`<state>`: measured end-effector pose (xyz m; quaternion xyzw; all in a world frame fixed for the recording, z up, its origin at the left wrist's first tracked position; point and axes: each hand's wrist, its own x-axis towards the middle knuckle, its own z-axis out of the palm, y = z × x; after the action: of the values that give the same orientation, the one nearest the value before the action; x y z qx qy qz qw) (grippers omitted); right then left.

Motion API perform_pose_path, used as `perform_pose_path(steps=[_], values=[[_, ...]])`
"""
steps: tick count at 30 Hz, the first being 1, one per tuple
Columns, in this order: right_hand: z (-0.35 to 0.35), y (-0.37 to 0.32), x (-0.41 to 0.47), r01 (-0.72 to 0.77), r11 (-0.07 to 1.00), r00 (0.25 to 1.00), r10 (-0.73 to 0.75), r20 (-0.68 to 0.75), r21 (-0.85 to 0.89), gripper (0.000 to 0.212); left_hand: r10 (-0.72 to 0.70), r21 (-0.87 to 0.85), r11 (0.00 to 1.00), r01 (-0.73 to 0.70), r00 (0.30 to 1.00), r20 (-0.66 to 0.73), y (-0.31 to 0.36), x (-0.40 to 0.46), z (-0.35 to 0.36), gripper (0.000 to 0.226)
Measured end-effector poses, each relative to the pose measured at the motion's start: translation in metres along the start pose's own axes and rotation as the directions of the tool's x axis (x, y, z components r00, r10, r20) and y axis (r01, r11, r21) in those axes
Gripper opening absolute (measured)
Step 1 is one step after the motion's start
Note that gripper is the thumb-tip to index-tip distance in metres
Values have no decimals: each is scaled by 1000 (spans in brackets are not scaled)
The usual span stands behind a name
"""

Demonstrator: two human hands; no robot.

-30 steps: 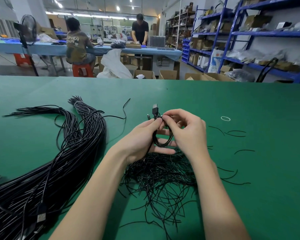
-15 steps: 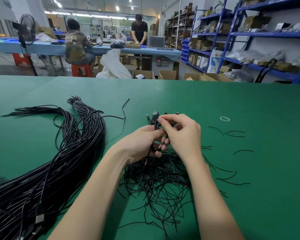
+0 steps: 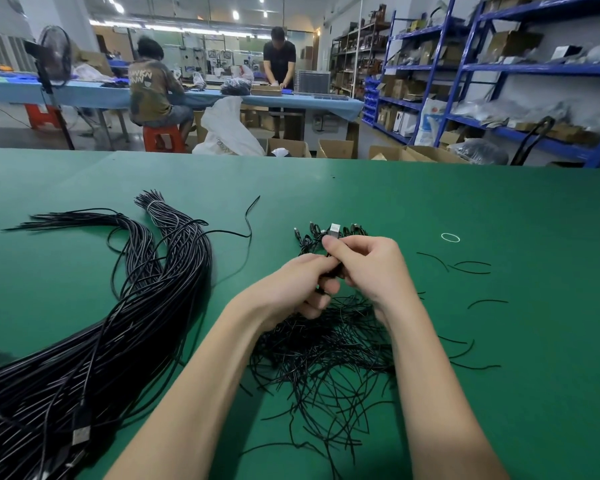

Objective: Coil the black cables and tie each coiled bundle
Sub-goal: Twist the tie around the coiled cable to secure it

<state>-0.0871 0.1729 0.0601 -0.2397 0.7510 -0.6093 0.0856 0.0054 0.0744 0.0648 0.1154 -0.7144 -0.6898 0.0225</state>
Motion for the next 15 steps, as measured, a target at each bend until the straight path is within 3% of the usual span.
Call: perform_pose_path(steps=[4,7,15], values=[[-1,1,2,-133,966,991,129,32,221,19,-22,-270,962,46,996,91,3,1,-4,31],[0,3,3,-227,880,974,204,100,417,16,-17,-377,925,33,999,45,2,0,-5,17],[-8,5,2,-231,872,969,168,180,431,22,11,-445,896,-4,1000,13,-2,2,-5,22]])
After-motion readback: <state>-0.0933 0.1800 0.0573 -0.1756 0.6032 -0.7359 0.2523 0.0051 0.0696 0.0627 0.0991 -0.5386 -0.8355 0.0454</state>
